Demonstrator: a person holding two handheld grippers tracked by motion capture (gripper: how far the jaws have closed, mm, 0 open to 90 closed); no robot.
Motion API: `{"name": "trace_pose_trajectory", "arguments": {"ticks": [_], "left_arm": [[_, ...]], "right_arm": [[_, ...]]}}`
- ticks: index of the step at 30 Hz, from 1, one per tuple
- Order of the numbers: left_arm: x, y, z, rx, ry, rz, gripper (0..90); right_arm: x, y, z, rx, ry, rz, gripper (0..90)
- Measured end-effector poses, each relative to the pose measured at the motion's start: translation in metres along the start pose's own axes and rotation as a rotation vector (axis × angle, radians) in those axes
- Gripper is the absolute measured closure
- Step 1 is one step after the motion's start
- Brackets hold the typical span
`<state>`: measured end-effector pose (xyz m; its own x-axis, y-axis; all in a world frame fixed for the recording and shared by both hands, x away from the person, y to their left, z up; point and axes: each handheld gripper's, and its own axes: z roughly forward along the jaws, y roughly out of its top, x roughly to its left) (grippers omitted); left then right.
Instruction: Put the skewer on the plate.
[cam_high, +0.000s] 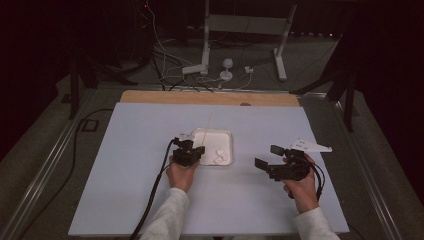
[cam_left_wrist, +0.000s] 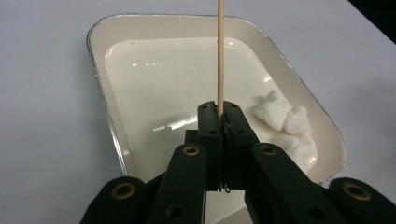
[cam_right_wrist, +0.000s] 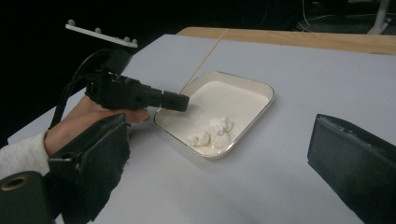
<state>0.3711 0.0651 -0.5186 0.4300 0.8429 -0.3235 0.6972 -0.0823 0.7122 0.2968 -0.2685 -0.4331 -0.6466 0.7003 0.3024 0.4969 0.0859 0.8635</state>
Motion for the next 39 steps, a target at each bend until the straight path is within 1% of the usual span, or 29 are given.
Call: {"name": "trace_pose_trajectory", "arguments": {"ticks": [3,8,11,14,17,19,21,22,24,26,29,31,33,34,37,39], "left_arm": [[-0.001,0.0,0.003,0.011,0.012,0.002,89.1],[-0.001,-0.001,0.004,0.018,0.015,-0.008,88.6],[-0.001,0.0,0.004,0.01,0.01,-0.017,84.4],[-0.003,-0.001,0.006,0.012,0.015,-0.022,79.1],[-0.004,-0.002,0.007,0.008,0.007,-0.024,71.9],[-0.004,-0.001,0.006,0.001,-0.01,-0.028,65.5],[-0.003,0.0,0.004,-0.009,-0.044,-0.04,57.4],[-0.003,0.0,0.003,-0.015,-0.054,-0.044,52.4],[-0.002,0.002,0.0,-0.024,-0.075,-0.039,44.7],[-0.003,0.003,-0.004,-0.035,-0.083,-0.02,36.4],[-0.003,0.005,-0.012,-0.055,-0.102,0.001,27.7],[-0.003,0.007,-0.018,-0.07,-0.129,0.005,24.1],[-0.002,0.008,-0.025,-0.085,-0.174,0.015,20.2],[-0.002,0.009,-0.03,-0.095,-0.19,0.022,18.3],[-0.001,0.012,-0.045,-0.127,-0.221,0.044,16.2],[-0.001,0.013,-0.056,-0.15,-0.231,0.059,15.4]], "right_arm": [[0.0,0.001,-0.001,-0.007,0.001,0.001,5.8],[-0.001,0.002,-0.005,-0.017,-0.002,0.004,5.9],[-0.001,0.002,-0.007,-0.025,-0.004,0.004,5.9],[-0.001,0.002,-0.008,-0.027,-0.002,0.005,6.1],[0.0,0.002,-0.006,-0.021,-0.002,-0.001,6.1],[0.001,0.001,-0.006,-0.016,-0.003,-0.005,6.1],[0.001,0.001,-0.005,-0.013,-0.005,-0.01,6.1],[0.001,0.001,-0.005,-0.013,-0.005,-0.01,6.1],[0.001,0.0,-0.004,-0.01,-0.004,-0.007,6.1],[0.0,-0.002,-0.003,-0.007,-0.007,-0.009,6.1],[0.0,-0.004,-0.002,0.001,-0.009,-0.006,6.0],[0.0,-0.005,-0.001,0.005,-0.01,-0.007,6.0],[0.001,-0.005,0.0,0.009,-0.013,-0.011,6.0],[0.001,-0.005,0.001,0.011,-0.016,-0.017,6.0],[0.002,-0.006,0.001,0.018,-0.018,-0.028,6.0],[0.003,-0.007,0.001,0.021,-0.019,-0.04,6.0]]}}
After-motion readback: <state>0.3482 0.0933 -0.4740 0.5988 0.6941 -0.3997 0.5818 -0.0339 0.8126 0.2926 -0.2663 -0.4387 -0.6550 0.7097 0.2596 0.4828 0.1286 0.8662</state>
